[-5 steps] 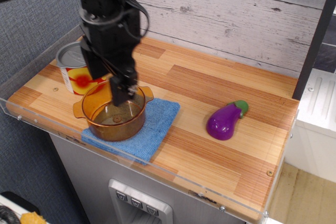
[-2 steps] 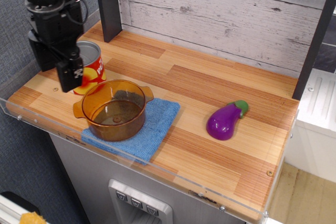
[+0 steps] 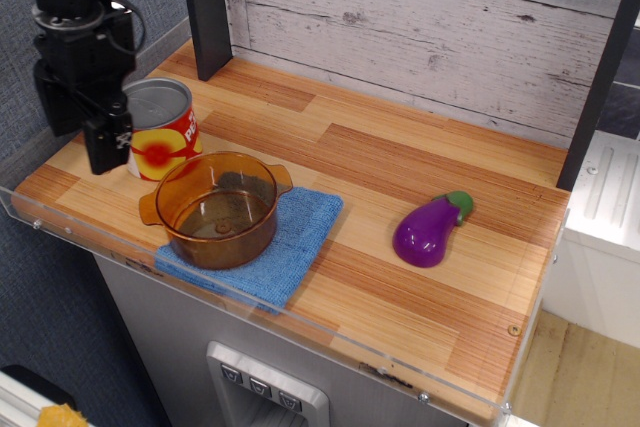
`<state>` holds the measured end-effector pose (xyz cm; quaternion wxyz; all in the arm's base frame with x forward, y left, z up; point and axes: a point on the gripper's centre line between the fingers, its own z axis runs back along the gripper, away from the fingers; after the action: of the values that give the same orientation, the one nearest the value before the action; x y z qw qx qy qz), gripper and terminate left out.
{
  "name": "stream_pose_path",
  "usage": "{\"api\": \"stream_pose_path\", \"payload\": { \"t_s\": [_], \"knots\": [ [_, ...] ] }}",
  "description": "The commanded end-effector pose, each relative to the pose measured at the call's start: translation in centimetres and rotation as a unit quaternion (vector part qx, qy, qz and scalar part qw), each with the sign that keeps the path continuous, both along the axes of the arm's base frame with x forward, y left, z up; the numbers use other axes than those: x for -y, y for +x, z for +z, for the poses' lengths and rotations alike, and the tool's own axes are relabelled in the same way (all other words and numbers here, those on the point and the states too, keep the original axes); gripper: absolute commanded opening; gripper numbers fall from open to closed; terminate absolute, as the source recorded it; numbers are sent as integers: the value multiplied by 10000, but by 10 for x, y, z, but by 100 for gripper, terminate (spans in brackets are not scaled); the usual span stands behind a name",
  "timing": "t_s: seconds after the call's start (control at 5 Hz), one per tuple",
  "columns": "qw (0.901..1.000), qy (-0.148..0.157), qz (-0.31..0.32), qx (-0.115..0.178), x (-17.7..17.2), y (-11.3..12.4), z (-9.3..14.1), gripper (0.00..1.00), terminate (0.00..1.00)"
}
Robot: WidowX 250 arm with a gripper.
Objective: Place the can behind and left of the eggplant
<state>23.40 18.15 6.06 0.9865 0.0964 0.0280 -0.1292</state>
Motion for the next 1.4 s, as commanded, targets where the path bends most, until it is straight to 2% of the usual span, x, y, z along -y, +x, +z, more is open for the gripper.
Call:
{"api": "stream_pose_path", "payload": {
  "t_s": [0.0, 0.2, 0.6, 1.2],
  "knots": [
    [9975, -25, -711, 58, -7, 20, 2, 100, 0],
    [9926, -69, -1213, 87, 1, 29, 2, 100, 0],
    [9846, -148, -1741, 58, 16, 44, 1, 100, 0],
    [9803, -227, -1950, 214, 38, 69, 0, 100, 0]
  ]
}}
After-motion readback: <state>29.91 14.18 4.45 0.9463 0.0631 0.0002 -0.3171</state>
